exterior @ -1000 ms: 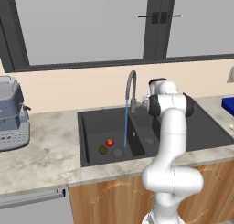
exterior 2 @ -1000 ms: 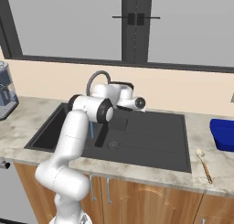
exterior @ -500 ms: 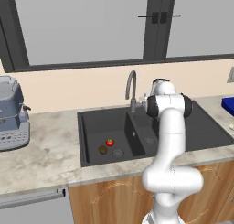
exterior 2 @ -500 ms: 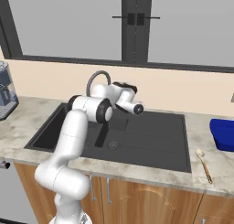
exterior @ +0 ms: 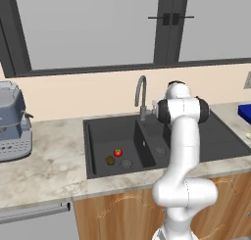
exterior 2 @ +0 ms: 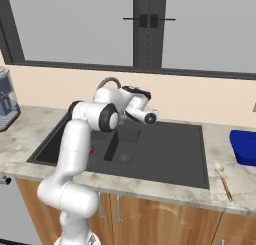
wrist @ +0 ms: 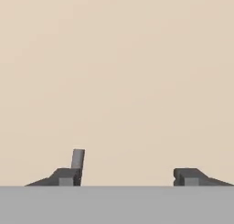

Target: Pick up all produce items and place them in the sink. Turn on the sink faucet to wash them. Then turn the sink off and put them in the tray.

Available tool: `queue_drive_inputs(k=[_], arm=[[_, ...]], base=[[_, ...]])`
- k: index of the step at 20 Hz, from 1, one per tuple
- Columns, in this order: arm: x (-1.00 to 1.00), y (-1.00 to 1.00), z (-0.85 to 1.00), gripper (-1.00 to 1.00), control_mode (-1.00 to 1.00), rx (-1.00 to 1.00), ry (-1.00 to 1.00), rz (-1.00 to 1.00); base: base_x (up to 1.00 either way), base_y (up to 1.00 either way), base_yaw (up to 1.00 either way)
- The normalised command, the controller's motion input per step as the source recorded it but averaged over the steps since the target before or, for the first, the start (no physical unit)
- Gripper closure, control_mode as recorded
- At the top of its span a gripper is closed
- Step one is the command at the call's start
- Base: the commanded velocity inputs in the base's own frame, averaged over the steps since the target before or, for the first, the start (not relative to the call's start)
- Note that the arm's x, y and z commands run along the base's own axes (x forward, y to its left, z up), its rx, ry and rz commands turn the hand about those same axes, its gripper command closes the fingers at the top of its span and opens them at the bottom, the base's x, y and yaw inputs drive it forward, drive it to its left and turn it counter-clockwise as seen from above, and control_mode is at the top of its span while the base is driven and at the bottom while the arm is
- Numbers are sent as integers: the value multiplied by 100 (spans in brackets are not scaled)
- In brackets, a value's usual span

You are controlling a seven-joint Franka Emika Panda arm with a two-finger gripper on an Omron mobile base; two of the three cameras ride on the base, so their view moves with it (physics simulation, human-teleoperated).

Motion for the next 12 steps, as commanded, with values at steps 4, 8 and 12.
queue_drive_inputs(k=[4, 8, 12], arm=[[-79, -13, 100, -100, -100, -4, 0, 0], [-78, 7, 100, -100, -100, 0, 0, 0], [-84, 20, 100, -100, -100, 0, 9, -9]], base=[[0, 0, 0], [0, 0, 0], [0, 0, 0]])
